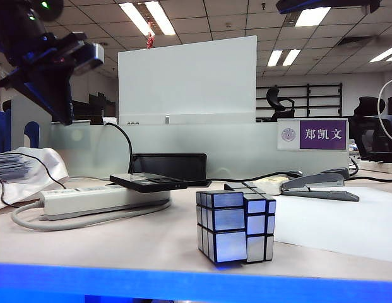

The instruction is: Press the button on the power strip.

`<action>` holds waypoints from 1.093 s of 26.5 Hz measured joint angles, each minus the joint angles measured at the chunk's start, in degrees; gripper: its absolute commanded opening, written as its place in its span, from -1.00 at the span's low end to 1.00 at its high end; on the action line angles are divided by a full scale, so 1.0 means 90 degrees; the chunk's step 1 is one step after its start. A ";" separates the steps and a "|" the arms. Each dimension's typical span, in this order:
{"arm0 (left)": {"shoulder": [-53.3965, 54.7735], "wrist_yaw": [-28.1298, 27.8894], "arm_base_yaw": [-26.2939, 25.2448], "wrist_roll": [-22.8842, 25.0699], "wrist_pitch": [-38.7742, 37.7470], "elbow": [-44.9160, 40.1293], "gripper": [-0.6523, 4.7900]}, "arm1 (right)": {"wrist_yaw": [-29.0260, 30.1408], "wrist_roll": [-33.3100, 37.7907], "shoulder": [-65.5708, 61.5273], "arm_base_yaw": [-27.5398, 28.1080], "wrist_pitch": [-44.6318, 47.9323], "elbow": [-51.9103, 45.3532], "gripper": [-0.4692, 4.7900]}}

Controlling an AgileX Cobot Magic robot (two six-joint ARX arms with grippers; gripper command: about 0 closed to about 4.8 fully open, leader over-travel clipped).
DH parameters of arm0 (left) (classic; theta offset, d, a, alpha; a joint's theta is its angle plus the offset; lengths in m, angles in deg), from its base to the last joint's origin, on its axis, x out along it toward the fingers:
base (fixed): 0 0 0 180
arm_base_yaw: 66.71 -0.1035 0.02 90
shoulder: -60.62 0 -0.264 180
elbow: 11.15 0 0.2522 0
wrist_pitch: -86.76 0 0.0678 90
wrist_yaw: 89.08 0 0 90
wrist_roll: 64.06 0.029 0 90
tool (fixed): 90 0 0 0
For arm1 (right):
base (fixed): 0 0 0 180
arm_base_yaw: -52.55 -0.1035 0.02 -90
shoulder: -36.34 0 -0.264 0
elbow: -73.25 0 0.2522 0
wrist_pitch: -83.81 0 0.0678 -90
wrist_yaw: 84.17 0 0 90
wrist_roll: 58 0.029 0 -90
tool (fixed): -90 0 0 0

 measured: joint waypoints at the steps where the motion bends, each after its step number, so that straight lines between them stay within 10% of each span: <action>1: 0.0185 -0.0083 0.0000 0.0005 -0.0260 0.0236 -0.78 | -0.0005 0.0000 -0.0002 0.0000 -0.0010 -0.0002 -0.82; 29: 0.1945 -0.0969 0.0010 0.0104 -0.1112 0.1418 -0.78 | 0.0401 -0.0019 -0.0007 -0.0005 0.0197 -0.0002 -0.82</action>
